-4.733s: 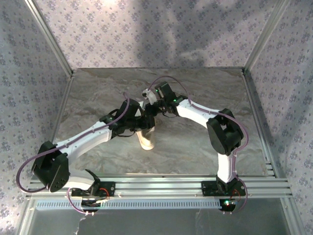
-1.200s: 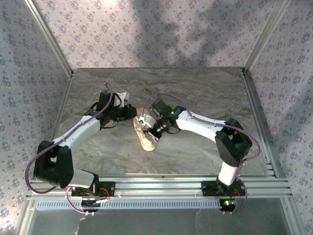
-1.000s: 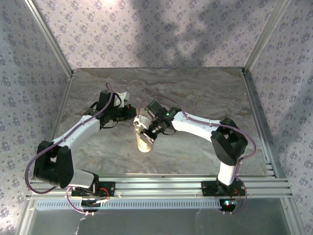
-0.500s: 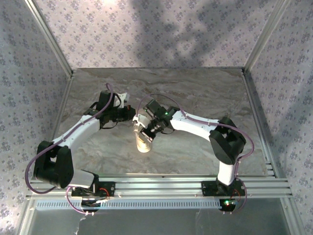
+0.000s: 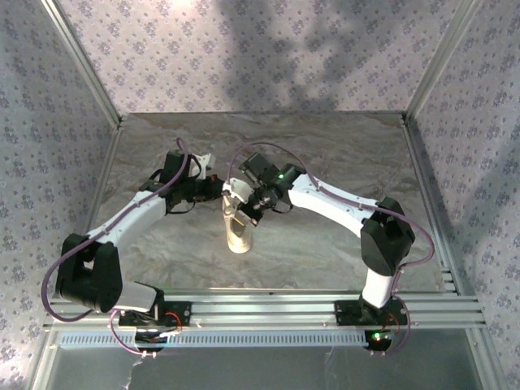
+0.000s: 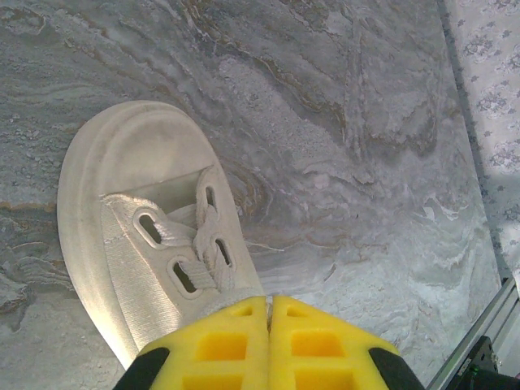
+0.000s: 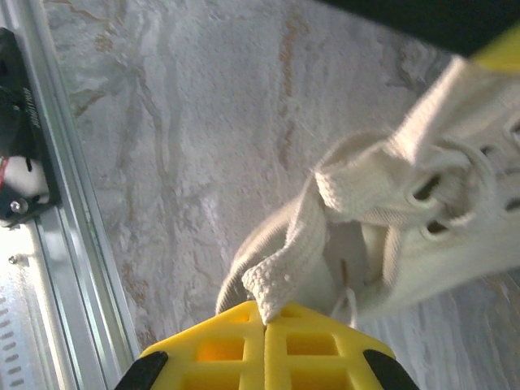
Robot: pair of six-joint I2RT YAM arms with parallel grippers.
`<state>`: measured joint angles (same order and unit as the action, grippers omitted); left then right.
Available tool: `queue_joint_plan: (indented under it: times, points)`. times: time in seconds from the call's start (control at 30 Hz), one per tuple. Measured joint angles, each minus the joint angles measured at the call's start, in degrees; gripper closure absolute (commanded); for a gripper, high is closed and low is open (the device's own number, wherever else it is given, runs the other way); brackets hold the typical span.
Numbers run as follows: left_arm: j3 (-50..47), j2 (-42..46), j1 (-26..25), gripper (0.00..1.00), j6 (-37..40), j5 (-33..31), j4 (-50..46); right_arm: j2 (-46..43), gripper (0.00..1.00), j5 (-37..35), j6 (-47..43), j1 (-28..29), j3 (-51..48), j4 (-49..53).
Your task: Tie the shoes
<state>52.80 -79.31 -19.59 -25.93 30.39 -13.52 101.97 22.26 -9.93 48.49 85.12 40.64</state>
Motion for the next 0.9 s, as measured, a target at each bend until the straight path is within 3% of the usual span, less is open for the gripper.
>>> queue_joint_plan:
  times: [0.33,0.63,0.9]
  points:
    - [0.0,0.0,0.0,1.00,1.3,-0.5,0.1,-0.2,0.96,-2.5,-2.9,-4.0,0.8,10.6]
    - [5.4,-3.0,-5.2,1.00,5.7,-0.6,-0.3,0.6,0.95,7.9,-1.8,-1.8,2.6,9.1]
    - [12.1,-7.5,-4.4,1.00,11.0,-0.6,-7.1,1.7,0.94,11.8,4.2,-1.6,2.7,6.4]
